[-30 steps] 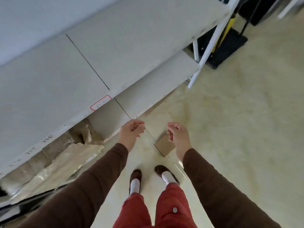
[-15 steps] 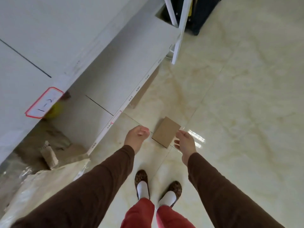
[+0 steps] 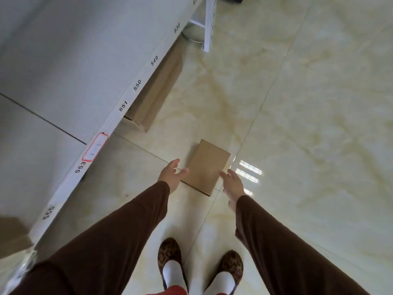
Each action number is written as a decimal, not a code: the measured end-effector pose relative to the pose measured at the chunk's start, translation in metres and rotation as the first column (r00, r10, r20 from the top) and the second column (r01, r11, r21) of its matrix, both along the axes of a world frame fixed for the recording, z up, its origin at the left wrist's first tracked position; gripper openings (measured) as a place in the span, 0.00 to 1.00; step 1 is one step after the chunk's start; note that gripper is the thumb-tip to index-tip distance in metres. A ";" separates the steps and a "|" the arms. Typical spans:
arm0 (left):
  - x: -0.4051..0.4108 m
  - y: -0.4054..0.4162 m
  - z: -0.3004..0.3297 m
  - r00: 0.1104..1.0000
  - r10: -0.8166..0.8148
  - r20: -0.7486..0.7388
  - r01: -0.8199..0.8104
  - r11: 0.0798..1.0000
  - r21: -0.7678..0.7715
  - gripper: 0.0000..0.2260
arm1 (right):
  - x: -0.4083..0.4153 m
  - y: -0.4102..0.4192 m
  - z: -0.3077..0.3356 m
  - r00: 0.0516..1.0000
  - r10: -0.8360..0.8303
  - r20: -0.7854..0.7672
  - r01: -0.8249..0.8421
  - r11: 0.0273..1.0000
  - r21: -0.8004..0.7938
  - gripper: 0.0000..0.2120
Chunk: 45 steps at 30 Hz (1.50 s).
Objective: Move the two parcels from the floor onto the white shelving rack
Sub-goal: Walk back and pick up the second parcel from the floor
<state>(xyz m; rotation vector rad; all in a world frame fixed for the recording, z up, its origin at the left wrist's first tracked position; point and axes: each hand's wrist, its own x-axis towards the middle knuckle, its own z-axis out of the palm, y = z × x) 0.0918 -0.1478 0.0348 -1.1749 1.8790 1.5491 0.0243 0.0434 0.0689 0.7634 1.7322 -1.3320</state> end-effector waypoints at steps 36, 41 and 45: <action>-0.085 0.072 0.367 0.913 0.005 -0.407 0.034 0.995 0.089 0.24 | -0.049 0.062 0.353 0.874 -0.123 -0.471 0.050 0.985 -0.163 0.18; -0.106 0.107 0.532 0.839 0.026 -0.543 0.040 0.993 0.109 0.23 | -0.065 0.092 0.506 0.758 -0.214 -0.616 0.115 0.974 -0.197 0.24; -0.124 0.136 0.637 0.754 0.007 -0.657 0.055 0.996 0.074 0.21 | -0.079 0.126 0.598 0.653 -0.273 -0.706 0.128 0.959 -0.253 0.25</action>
